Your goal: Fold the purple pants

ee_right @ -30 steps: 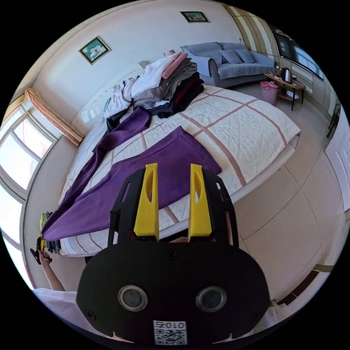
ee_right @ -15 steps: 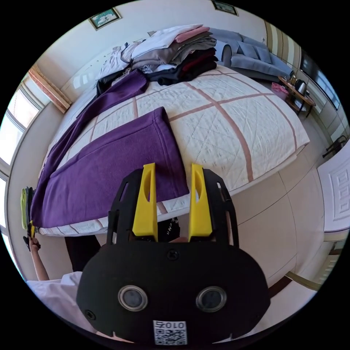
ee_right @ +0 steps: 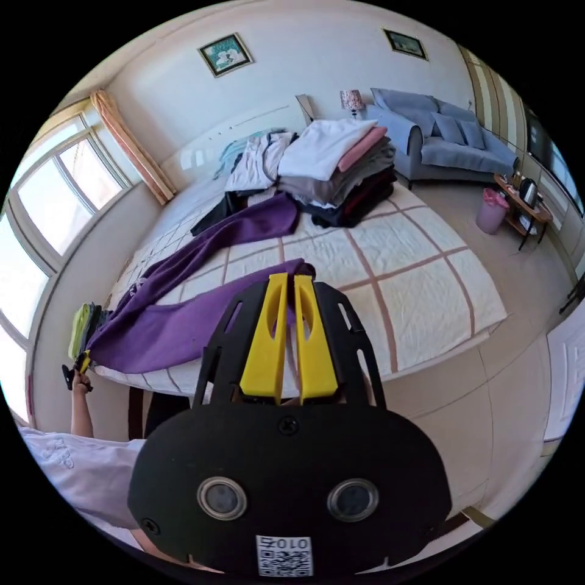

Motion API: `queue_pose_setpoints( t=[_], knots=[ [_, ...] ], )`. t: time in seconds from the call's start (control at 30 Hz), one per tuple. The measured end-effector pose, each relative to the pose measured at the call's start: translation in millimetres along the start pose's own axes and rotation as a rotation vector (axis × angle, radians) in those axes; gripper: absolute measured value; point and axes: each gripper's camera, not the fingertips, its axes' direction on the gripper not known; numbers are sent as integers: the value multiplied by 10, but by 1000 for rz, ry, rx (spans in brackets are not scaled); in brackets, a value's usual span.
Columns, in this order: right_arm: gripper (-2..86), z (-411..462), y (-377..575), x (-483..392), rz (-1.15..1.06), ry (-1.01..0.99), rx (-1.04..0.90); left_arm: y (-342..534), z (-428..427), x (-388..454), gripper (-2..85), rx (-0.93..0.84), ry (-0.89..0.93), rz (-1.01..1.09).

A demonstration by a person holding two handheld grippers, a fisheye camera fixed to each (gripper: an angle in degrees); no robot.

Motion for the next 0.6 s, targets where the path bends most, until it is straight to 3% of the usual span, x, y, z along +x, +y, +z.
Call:
queue_pose_setpoints(
  t=[0.1,0.2,0.33,0.47,0.6],
  knots=[
    [41,410,-75,475,80,144,-173,143,18,10,53,-52,27,18],
    [42,1026,73,917,139,0,-342,419,149,-170,53,-91,85,-21],
    [42,930,126,972,106,-23,-282,689,271,-561,51,-132,94,-131],
    [40,651,69,958,29,-26,-273,667,281,-550,48,-131,70,-83],
    [37,711,160,1209,89,-82,-353,599,204,-515,47,-123,75,-47]
  ],
)
